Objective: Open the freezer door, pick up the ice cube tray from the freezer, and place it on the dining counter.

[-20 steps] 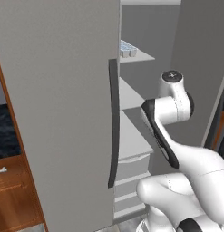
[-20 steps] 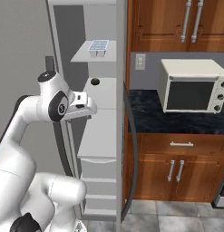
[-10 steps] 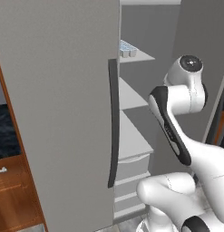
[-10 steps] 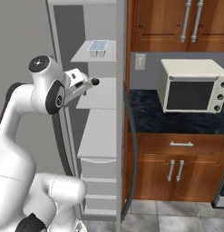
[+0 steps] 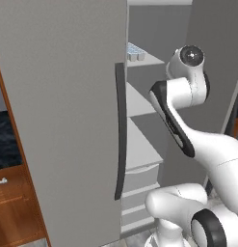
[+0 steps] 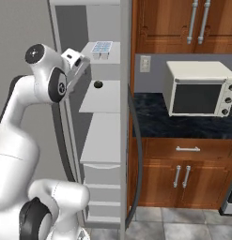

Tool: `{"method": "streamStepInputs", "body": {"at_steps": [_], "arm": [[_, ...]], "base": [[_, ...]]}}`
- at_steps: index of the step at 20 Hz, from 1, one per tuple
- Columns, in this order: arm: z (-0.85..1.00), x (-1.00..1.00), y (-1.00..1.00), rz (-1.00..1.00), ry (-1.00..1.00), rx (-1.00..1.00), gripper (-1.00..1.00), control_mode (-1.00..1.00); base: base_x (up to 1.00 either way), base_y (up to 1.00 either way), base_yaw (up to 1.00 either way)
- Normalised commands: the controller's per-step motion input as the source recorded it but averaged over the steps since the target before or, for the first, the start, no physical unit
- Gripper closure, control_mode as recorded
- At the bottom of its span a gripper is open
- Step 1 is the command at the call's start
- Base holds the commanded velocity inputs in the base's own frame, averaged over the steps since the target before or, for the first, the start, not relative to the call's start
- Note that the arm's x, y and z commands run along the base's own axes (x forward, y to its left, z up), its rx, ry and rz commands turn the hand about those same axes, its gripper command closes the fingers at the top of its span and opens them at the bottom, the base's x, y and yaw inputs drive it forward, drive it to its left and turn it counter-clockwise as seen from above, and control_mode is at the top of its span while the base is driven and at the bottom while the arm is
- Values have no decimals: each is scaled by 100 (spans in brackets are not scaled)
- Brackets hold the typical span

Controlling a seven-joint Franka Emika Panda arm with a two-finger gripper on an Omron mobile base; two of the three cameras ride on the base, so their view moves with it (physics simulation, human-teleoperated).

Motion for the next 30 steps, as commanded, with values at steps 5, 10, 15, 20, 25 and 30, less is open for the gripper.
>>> {"method": "streamStepInputs", "body": {"at_steps": [5, 10, 15, 20, 25, 30], "arm": [[4, 36, -9, 6, 1, 0, -100, -100], [28, 13, -4, 23, -15, -8, -100, -100], [18, 47, -1, 54, -19, -9, -100, -100], [0, 45, 0, 26, 5, 0, -100, -100], [29, 1, 1, 0, -7, -10, -100, -100], [39, 10, 1, 1, 0, -16, -100, -100]], "base": [[0, 0, 0], [0, 0, 0], [0, 0, 0], [0, 0, 0], [0, 0, 0], [0, 0, 0]]}}
